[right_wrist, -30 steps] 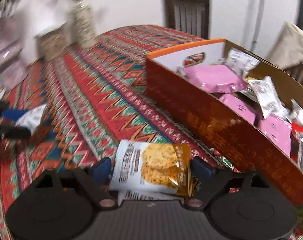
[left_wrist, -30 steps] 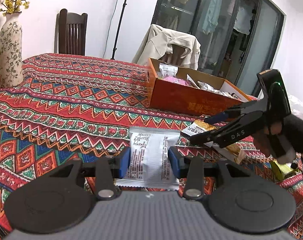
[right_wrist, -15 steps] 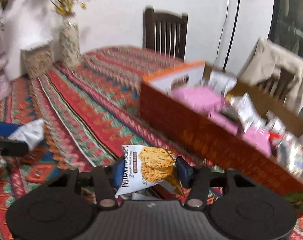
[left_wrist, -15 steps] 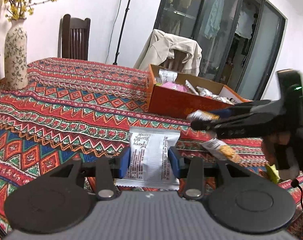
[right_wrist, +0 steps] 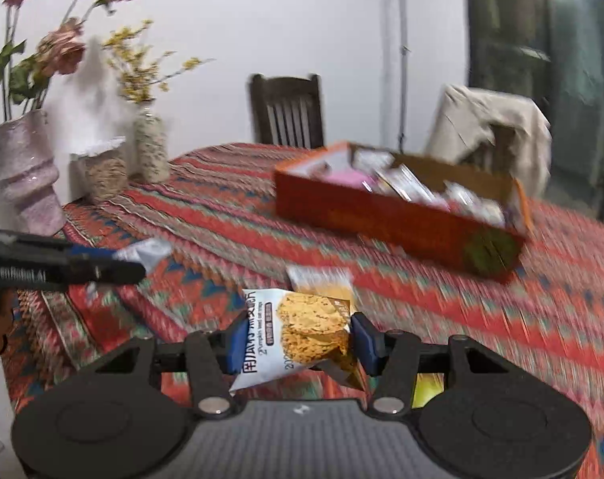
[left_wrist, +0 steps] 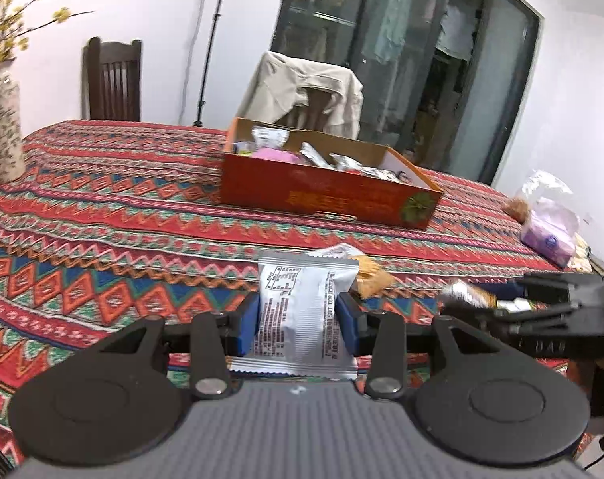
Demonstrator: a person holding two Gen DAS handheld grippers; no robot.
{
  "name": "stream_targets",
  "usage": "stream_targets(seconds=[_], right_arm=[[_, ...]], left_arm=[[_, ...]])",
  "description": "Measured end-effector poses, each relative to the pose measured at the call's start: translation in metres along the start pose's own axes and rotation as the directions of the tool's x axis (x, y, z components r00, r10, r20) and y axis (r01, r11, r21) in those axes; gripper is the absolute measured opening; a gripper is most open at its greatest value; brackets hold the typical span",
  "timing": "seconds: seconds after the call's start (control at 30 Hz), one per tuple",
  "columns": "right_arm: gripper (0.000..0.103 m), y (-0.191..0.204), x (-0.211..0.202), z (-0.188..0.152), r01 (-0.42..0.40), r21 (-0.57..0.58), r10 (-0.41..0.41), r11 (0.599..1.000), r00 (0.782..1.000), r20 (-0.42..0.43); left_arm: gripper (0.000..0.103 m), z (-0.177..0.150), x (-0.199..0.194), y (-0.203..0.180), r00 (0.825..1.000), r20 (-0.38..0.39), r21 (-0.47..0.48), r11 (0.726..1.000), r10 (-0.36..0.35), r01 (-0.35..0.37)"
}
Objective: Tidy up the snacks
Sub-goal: 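Carry both packets over the orange box and release them inside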
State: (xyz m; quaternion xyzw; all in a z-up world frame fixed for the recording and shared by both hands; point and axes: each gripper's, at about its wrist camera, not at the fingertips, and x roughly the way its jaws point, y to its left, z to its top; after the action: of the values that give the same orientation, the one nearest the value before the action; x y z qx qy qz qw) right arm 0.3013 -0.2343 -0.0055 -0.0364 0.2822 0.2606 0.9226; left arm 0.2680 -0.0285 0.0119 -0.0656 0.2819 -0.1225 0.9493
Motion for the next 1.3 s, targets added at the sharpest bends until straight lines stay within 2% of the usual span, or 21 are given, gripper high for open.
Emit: stream_targets(seconds=[0.13,0.33,0.47,0.67,0.83,1.07,1.2,1.27,1.3], right_arm=[[0.052,-0.02,-0.015,-0.026,0.03,0.056,-0.029,0.998,0.999,-0.015],[0.052,-0.038,-0.022,-0.029,0.03,0.081,-0.032,0.996,0.999,0.019],[0.052,-0.052,-0.021,-0.01,0.006,0.065,-0.01,0.998,0.998,0.055],[0.053,-0.08,-0.004,0.054,0.024,-0.004,-0.023,1.0,0.992,0.123],[0.053,-0.11,0.033,0.105,0.04,-0.021,-0.037,0.999,0.992,0.119],[0.053,-0.133,0.107,0.137,0.087,-0.04,-0.086,0.995,0.996,0.039],[0.053,-0.139,0.139,0.146,0.084,-0.027,-0.084,0.996,0.996,0.008],[0.053,-0.137,0.154,0.15,0.063,-0.019,-0.063,0.998,0.998,-0.005],[0.053,-0.134,0.163,0.153,0.048,-0.016,-0.049,0.999,0.999,-0.013]], left_arm=[[0.042,0.003,0.008,-0.015,1.0,-0.013,0.02,1.0,-0.001,0.002],[0.042,0.015,0.024,-0.021,0.999,-0.028,0.021,1.0,-0.019,0.02],[0.042,0.049,0.042,-0.019,0.999,0.001,0.046,0.998,-0.042,0.041],[0.042,0.121,0.094,-0.015,0.997,0.068,0.102,0.995,-0.031,0.024],[0.042,0.165,0.163,0.003,1.0,0.027,0.061,0.998,-0.007,0.005],[0.042,0.177,0.242,0.021,0.997,-0.035,0.083,0.994,0.07,-0.067],[0.044,0.173,0.255,0.029,0.996,-0.051,0.082,0.994,0.077,-0.073],[0.047,0.17,0.252,0.032,0.996,-0.054,0.089,0.994,0.064,-0.059],[0.054,0.169,0.25,0.033,0.997,-0.049,0.091,0.994,0.062,-0.058]])
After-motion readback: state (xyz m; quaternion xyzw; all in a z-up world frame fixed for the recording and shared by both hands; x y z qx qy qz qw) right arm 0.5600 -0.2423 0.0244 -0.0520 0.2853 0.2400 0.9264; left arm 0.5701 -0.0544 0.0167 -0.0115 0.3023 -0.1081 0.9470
